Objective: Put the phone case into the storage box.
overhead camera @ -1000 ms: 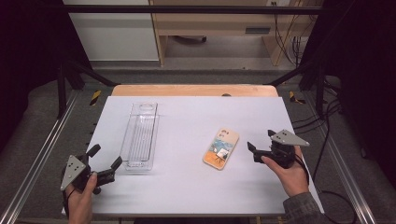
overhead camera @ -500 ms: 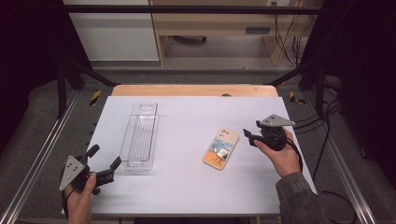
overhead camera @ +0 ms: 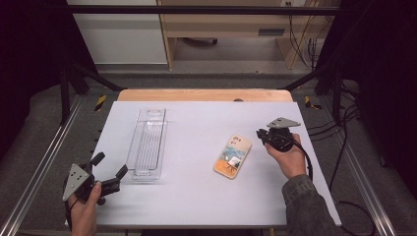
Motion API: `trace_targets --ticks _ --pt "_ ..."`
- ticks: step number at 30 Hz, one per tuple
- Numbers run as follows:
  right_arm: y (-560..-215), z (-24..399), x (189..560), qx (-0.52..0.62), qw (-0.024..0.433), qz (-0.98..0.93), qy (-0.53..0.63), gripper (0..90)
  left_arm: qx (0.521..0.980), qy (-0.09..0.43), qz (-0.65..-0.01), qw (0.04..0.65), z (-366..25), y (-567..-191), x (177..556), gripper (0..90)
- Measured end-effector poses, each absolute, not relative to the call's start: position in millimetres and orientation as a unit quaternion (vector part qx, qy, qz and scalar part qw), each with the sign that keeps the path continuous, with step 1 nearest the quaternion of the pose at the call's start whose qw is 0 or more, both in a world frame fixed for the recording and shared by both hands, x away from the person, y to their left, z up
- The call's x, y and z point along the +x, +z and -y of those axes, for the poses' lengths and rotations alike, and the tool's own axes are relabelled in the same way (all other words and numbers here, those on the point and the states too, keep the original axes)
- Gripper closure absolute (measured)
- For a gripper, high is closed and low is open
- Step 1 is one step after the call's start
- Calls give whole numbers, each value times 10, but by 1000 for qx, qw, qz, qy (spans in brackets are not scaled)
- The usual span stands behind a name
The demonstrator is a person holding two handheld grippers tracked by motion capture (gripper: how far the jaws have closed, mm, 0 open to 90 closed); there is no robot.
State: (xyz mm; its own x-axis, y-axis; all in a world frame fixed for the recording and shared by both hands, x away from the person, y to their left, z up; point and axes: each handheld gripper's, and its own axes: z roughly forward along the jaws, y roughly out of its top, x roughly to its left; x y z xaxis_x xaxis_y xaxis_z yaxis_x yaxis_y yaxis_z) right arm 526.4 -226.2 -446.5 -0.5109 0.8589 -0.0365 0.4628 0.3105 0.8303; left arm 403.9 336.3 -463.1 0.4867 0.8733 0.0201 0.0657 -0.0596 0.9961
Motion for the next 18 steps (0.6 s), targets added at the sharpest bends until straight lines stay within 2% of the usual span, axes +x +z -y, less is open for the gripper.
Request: trace_targets --ticks 5,18 --pt "-4519 2224 5313 424 240 -776 400 899 641 347 -365 579 -3352 -4634 4042 32" --pt "-4660 2196 5411 436 225 -772 404 900 641 350 -366 577 -3346 -4633 4041 33"
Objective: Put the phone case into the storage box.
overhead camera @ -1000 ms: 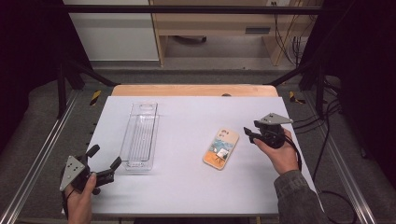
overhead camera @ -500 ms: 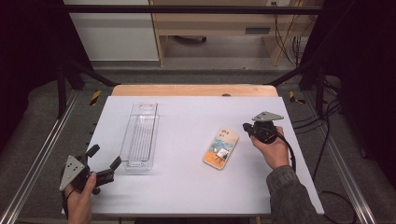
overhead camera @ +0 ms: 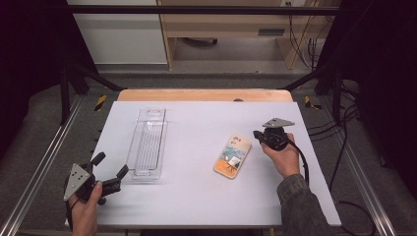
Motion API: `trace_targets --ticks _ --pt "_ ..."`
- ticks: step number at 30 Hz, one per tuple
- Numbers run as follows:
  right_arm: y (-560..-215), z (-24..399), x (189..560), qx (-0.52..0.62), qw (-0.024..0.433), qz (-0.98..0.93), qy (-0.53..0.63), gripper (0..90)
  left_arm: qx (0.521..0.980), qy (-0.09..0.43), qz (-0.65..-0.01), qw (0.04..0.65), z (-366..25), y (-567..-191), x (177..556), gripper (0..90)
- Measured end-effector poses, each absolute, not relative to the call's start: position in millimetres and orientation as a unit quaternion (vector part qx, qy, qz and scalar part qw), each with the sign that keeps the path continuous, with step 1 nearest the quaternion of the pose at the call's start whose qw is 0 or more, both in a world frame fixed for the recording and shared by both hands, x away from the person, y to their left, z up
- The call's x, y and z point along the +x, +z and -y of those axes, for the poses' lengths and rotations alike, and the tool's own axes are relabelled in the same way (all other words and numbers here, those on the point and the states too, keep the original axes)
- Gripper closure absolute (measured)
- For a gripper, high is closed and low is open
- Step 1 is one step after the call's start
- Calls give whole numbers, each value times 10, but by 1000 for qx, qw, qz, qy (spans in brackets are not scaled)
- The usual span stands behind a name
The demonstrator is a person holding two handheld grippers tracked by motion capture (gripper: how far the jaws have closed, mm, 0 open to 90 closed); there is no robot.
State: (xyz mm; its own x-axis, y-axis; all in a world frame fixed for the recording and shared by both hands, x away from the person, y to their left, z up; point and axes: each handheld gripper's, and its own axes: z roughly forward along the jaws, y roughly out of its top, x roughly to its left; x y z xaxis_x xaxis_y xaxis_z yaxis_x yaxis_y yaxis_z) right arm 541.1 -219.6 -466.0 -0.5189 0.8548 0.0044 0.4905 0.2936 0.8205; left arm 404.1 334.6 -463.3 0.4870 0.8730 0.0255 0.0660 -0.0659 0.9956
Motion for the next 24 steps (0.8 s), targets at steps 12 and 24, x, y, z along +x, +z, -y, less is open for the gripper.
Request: trace_targets --ticks 12,24 --pt "-4794 2132 5501 444 215 -774 397 900 639 350 -366 579 -3353 -4625 4037 33" --pt "-4933 2071 5581 445 206 -781 386 900 642 350 -364 578 -3330 -4623 4030 33"
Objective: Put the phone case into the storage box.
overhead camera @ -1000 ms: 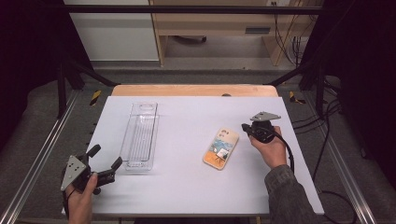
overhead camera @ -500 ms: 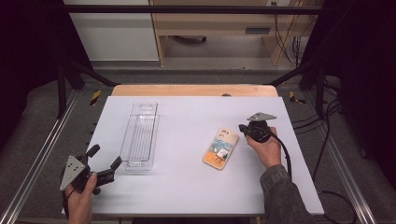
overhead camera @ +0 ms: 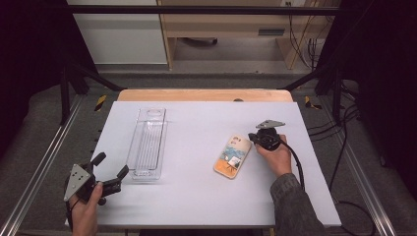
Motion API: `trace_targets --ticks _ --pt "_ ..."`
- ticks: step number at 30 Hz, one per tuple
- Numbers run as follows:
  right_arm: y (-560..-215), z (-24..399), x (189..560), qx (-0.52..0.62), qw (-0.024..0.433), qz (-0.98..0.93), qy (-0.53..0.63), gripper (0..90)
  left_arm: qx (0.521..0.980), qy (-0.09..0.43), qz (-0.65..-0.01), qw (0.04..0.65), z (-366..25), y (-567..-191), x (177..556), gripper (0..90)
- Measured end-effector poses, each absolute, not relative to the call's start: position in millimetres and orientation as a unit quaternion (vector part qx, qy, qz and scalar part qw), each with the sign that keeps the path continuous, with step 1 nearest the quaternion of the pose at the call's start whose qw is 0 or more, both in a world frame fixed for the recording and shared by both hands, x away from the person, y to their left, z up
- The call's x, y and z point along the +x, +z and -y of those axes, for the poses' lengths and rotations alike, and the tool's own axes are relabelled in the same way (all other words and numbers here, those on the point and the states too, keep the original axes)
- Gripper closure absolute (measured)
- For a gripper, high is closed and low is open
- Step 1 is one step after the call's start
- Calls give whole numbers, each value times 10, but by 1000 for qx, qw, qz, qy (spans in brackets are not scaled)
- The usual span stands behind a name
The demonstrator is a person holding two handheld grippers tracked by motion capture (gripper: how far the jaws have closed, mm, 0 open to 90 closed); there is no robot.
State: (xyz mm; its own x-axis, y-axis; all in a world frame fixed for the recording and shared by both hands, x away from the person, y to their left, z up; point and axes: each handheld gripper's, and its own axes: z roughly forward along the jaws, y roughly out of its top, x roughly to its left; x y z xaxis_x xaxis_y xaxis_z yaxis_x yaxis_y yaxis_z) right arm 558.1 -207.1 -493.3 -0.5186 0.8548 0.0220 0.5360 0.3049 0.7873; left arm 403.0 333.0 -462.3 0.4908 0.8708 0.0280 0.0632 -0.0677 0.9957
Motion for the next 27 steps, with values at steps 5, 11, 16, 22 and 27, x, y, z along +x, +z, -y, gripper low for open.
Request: trace_targets --ticks 5,11,16,22,27 --pt "-4974 2071 5618 449 205 -779 386 900 642 348 -364 578 -3327 -4624 4030 34" --pt "-5023 2045 5664 450 202 -781 383 900 644 348 -362 577 -3320 -4626 4038 34" --pt "-5040 2015 5699 448 201 -782 383 900 644 349 -362 577 -3321 -4621 4033 35" --pt "-5052 2021 5721 449 196 -783 383 900 644 349 -362 577 -3317 -4622 4033 35" --pt "-5061 2034 5734 452 193 -783 381 900 644 348 -361 577 -3316 -4622 4033 34"
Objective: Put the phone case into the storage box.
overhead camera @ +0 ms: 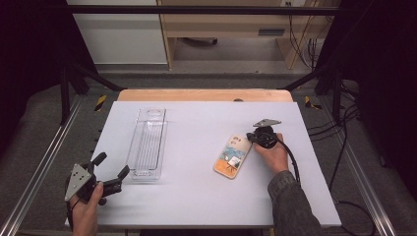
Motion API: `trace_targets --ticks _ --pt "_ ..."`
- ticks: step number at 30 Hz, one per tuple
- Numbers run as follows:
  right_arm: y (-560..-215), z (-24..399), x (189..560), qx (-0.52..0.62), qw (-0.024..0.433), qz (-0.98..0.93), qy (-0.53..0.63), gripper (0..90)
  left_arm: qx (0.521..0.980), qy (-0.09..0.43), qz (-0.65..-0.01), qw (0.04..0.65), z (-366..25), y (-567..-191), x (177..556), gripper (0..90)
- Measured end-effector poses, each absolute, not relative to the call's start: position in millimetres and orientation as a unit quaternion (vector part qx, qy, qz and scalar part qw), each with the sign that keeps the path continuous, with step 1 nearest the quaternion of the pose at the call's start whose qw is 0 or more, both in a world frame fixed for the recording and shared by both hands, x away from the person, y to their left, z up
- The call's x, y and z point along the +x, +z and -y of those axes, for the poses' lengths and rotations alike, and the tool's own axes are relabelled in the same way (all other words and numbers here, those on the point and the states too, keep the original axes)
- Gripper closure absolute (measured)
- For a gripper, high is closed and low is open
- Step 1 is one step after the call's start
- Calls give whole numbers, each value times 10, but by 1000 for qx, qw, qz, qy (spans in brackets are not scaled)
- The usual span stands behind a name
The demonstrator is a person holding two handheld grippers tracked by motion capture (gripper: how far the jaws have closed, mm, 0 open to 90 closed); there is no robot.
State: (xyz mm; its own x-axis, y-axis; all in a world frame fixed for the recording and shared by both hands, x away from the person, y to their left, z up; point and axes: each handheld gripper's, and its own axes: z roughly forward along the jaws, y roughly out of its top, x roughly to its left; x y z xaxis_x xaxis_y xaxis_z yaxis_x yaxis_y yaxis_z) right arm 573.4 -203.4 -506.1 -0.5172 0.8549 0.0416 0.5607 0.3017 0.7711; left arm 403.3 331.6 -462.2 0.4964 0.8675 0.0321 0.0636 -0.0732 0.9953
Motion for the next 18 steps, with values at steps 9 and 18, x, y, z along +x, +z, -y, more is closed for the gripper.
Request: trace_targets --ticks 9,18 --pt "-5062 2026 5715 443 184 -789 385 900 643 349 -363 577 -3329 -4617 4029 35" --pt "-5031 1940 5625 423 156 -806 384 900 644 349 -363 576 -3326 -4616 4027 34"
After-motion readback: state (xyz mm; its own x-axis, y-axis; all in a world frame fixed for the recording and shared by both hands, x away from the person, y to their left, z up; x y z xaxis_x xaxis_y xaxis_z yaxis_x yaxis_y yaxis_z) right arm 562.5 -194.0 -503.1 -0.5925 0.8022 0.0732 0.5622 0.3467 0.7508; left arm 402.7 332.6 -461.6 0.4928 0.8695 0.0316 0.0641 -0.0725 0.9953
